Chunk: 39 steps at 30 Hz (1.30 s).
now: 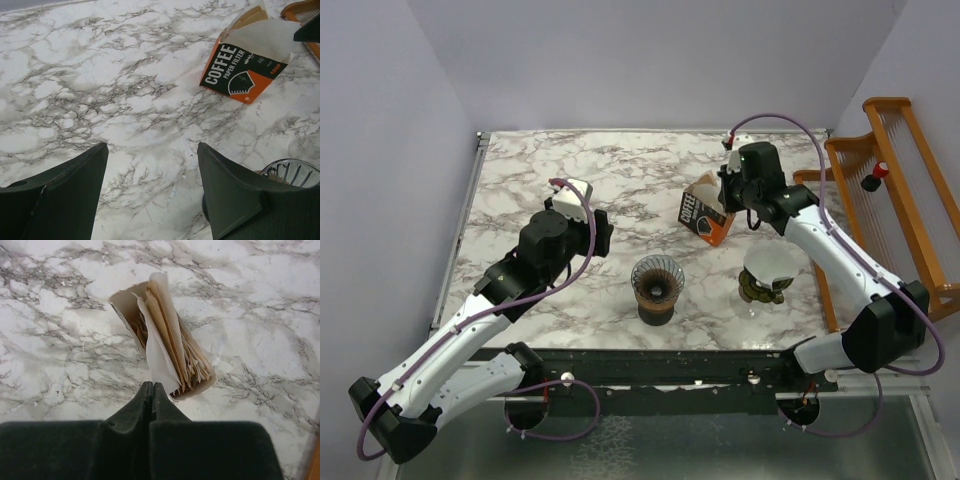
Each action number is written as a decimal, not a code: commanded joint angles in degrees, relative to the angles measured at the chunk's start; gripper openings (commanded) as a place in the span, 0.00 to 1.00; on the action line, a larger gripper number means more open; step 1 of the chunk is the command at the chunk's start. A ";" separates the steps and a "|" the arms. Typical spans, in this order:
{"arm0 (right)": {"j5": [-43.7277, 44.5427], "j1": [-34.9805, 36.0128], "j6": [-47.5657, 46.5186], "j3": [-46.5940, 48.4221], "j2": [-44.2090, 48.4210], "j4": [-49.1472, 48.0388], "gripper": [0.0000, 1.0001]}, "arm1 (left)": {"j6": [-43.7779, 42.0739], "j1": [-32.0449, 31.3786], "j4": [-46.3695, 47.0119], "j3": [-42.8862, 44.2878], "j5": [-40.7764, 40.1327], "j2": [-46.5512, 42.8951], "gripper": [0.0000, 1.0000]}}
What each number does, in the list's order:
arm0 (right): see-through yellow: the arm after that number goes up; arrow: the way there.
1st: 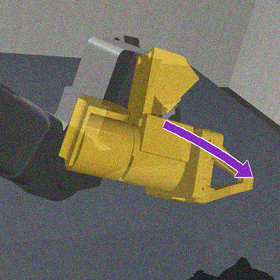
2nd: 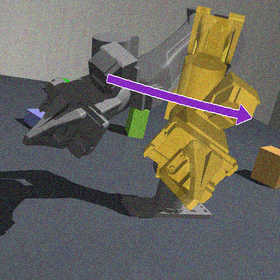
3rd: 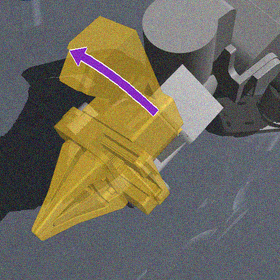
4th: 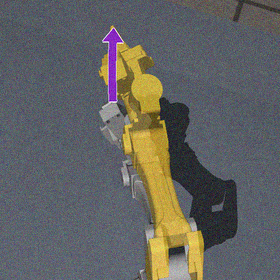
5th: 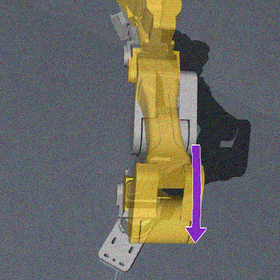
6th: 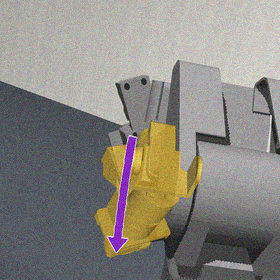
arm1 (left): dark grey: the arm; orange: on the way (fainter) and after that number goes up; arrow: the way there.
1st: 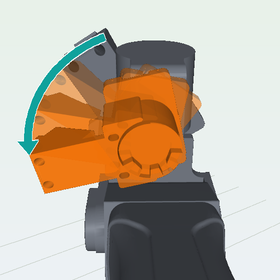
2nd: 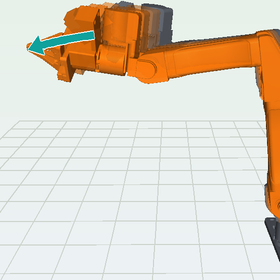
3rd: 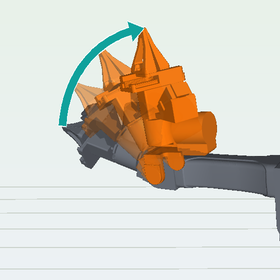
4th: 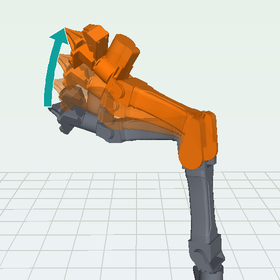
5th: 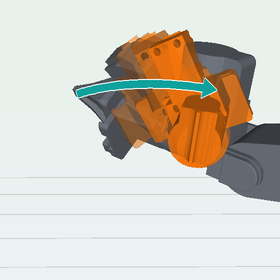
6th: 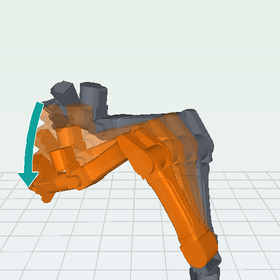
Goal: Place the coffee filter in the dripper
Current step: Pick up the coffee filter from the coffee filter holder.
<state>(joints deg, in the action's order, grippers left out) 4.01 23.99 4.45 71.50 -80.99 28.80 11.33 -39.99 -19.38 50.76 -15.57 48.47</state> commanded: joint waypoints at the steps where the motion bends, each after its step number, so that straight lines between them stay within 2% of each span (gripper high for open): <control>1: 0.68 -0.26 -0.64 3.79 1.76 2.33 0.01 | -0.35 0.48 0.26 -0.58 1.32 -0.63 0.74; 20: -3.60 -0.26 0.24 10.91 5.22 4.00 0.01 | -0.18 0.62 0.28 -0.58 1.49 0.26 0.74; 32: -19.52 -0.26 4.36 10.56 11.45 -1.97 0.01 | 2.73 0.65 0.66 3.33 5.48 1.73 0.74; 39: -29.92 -0.26 8.14 9.15 15.36 -6.28 0.01 | 7.10 0.62 3.07 4.89 12.18 2.17 0.83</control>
<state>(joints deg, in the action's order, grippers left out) -16.91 23.97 9.52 81.43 -67.99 26.74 14.66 -39.70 -19.18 53.91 -9.82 50.50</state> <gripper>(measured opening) 0.014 0.812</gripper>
